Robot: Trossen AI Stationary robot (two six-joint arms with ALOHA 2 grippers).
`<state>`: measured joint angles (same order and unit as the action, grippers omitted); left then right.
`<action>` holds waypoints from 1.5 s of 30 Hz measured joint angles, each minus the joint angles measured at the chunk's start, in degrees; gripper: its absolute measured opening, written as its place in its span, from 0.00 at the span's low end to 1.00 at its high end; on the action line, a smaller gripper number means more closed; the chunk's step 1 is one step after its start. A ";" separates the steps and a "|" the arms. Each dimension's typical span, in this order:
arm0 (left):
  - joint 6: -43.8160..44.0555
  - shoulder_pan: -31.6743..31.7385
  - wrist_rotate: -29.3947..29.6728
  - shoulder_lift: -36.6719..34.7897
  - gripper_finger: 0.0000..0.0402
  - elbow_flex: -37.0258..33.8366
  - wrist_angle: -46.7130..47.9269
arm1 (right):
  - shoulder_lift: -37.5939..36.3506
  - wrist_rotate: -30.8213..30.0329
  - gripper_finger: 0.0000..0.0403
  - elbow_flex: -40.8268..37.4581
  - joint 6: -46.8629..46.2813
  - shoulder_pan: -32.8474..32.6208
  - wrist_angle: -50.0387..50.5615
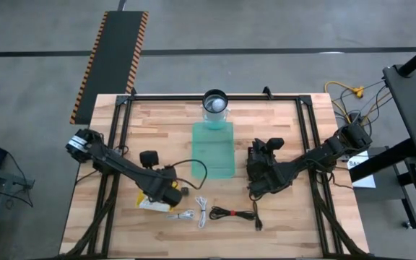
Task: Pick and place items into bin
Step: Put the card reader box into the yellow bin
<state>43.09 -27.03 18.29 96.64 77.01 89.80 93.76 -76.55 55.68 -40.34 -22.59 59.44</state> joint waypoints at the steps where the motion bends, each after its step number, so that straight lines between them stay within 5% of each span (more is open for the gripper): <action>1: 0.00 0.08 0.32 -0.34 0.73 0.00 0.00 | 0.00 0.00 0.17 0.00 0.00 0.00 0.00; 26: -1.26 -0.24 1.70 -2.56 0.73 -0.52 -4.86 | 0.00 -0.02 0.17 -0.10 0.22 0.04 0.09; 45: -0.03 -1.28 1.02 9.70 0.73 -0.27 0.04 | 0.00 -0.02 0.17 -0.66 0.02 1.46 0.11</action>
<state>43.06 -28.30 19.30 106.34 76.74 89.84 93.76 -76.58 55.02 -40.32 -21.13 59.55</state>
